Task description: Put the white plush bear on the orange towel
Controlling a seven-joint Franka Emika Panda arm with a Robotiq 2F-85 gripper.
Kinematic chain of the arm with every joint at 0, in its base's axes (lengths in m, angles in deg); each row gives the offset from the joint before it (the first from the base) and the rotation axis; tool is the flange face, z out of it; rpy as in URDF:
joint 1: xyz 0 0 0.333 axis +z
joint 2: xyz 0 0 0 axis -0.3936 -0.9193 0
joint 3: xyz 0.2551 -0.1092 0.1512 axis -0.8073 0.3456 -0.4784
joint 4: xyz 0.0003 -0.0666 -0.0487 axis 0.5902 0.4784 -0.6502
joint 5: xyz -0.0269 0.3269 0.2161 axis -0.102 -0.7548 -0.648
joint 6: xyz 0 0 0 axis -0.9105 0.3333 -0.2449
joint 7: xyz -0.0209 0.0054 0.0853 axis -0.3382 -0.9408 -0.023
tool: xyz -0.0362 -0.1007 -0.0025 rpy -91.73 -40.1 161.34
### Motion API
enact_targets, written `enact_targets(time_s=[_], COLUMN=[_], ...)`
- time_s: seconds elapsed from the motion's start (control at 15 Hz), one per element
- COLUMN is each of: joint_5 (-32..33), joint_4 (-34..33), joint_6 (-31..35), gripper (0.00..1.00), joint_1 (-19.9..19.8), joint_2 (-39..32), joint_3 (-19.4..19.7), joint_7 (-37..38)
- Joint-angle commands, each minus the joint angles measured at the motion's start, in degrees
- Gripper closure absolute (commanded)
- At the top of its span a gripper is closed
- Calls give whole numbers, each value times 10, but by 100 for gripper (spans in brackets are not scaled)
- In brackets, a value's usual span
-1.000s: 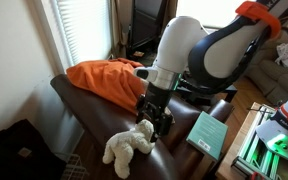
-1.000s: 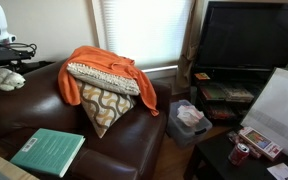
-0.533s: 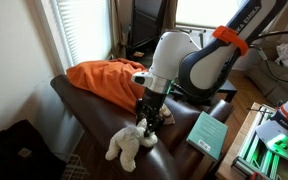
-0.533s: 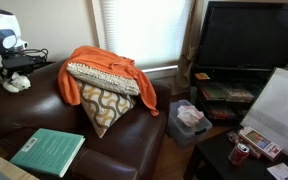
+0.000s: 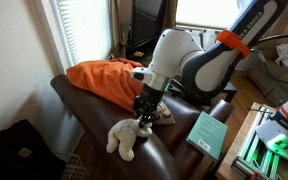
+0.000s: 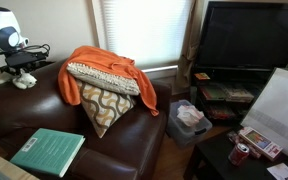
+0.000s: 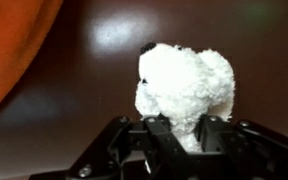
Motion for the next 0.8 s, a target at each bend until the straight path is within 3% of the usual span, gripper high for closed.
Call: enact_targets(time_s=[0.0,0.33,0.6,0.67,0.73], joint_5=[-18,-147,-269,-211,-235], joint_4=[34,71,78,51,54], joint_6=[69,139,165,149,150], gripper=[96,95,95,81,81], joint_1=[-51,-126,-139,-135,-140], joint_2=[75,202,280,234,251], joint_3=[-46,-91,-61,-68,-63], joint_7=[33,17,-1,15,10])
